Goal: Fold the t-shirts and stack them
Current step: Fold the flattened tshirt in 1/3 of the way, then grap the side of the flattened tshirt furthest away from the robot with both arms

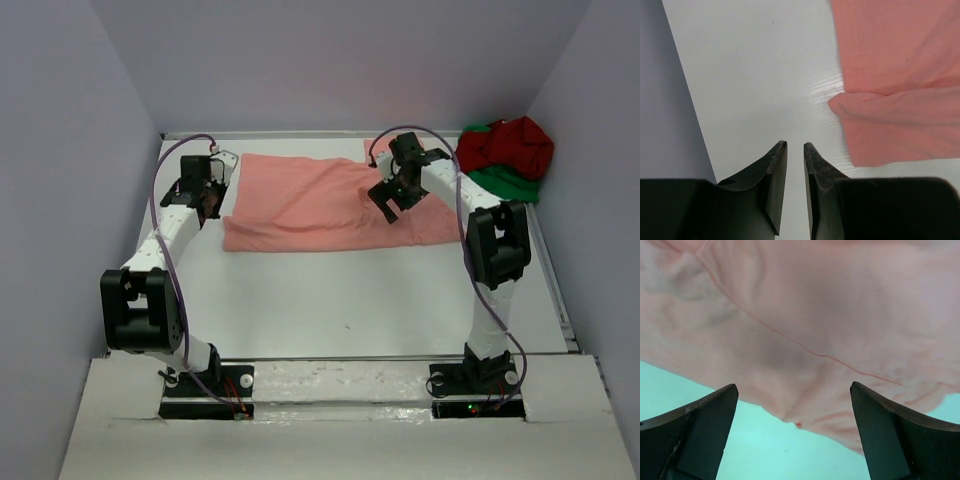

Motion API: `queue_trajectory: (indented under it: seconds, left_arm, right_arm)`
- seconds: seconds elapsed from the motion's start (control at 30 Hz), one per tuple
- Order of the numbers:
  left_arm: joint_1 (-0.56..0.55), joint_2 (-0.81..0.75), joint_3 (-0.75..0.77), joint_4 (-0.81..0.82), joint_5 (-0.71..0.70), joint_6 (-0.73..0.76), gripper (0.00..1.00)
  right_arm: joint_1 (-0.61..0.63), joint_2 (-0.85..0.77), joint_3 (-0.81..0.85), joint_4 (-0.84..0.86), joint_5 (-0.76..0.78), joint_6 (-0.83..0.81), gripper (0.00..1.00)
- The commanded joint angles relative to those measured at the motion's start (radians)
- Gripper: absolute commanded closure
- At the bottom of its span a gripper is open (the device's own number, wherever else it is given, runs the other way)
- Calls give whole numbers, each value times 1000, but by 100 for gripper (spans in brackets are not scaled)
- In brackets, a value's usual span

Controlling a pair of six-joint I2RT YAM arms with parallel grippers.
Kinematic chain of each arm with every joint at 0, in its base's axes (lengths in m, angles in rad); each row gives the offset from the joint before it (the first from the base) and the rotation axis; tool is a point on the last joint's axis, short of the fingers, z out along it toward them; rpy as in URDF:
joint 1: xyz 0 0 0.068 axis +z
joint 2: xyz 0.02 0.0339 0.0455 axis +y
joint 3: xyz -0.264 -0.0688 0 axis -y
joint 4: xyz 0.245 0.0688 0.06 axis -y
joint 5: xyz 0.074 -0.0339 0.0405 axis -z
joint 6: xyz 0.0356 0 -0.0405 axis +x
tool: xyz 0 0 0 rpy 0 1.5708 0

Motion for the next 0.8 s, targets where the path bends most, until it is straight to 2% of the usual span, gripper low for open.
queue_trajectory:
  seconds: [0.0, 0.1, 0.17, 0.2, 0.23, 0.3, 0.53, 0.57, 0.6, 0.63, 0.67, 0.77]
  left_arm:
    - [5, -44, 43, -30, 24, -14, 68]
    - [3, -30, 51, -38, 41, -22, 67]
    - [3, -24, 48, -36, 47, -24, 67]
    - [3, -23, 44, -35, 49, -24, 67]
    - [3, -20, 43, -33, 52, -21, 67]
    - [3, -6, 40, -26, 55, -20, 67]
    - [-14, 27, 64, 49, 58, -14, 72]
    - [-17, 31, 75, 60, 58, -14, 73]
    - [-17, 46, 84, 75, 58, -16, 74]
    - [-15, 57, 107, 79, 92, -14, 74]
    - [-17, 71, 123, 80, 98, -14, 74]
    - [-18, 131, 187, 91, 127, -13, 74]
  right_arm:
    - [-58, -113, 118, 66, 49, 6, 0]
    - [-94, -97, 161, 136, 174, 21, 4]
    - [-126, -46, 201, 149, 236, 30, 17]
    - [-138, -28, 237, 154, 244, 30, 29]
    - [-149, -11, 256, 157, 253, 30, 51]
    - [-181, 49, 297, 163, 268, 30, 69]
    - [-201, 204, 488, 138, 285, 0, 77]
    - [-201, 213, 515, 138, 284, -2, 82]
    - [-212, 238, 530, 141, 285, 1, 93]
    - [-212, 250, 547, 143, 284, 4, 95]
    - [-221, 262, 579, 144, 276, 7, 95]
    - [-241, 307, 636, 146, 238, 36, 85]
